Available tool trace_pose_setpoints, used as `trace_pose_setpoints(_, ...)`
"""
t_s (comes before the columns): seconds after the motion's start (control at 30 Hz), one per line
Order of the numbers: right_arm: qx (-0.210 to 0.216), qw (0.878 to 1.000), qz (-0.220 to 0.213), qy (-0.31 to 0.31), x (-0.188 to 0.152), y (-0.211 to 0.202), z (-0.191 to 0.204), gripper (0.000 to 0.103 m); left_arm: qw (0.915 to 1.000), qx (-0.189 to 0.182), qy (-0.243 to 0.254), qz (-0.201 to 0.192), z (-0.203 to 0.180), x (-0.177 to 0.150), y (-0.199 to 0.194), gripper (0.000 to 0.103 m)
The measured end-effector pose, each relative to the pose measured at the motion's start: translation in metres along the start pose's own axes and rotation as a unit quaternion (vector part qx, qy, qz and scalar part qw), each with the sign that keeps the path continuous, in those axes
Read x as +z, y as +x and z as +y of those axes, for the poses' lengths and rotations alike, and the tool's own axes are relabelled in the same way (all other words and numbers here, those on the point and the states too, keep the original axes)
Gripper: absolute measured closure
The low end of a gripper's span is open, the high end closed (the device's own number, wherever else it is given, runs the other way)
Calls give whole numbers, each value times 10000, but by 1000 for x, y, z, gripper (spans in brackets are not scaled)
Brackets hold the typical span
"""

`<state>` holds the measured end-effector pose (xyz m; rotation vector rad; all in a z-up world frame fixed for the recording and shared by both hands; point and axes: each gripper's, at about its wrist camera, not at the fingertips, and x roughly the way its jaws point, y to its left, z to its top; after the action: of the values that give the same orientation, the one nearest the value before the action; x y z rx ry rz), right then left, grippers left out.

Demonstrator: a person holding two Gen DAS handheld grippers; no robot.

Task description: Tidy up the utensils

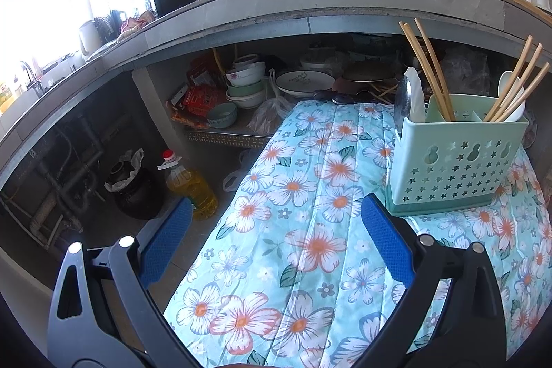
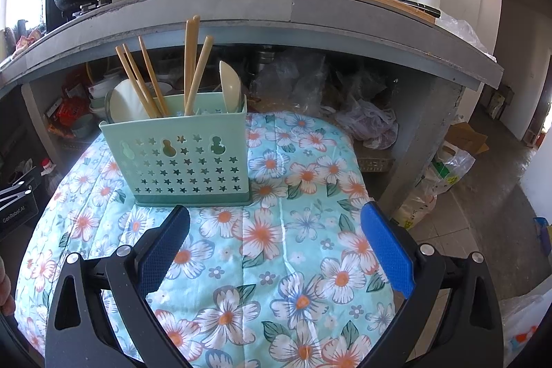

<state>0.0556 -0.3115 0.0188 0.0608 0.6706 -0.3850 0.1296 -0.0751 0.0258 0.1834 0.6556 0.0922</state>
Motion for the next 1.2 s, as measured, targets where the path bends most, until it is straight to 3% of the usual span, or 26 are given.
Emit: trace_pose_setpoints(1.2, 43, 10000, -28, -11, 2, -1, 1, 7, 10000, -14, -24, 25, 0, -1, 3, 8)
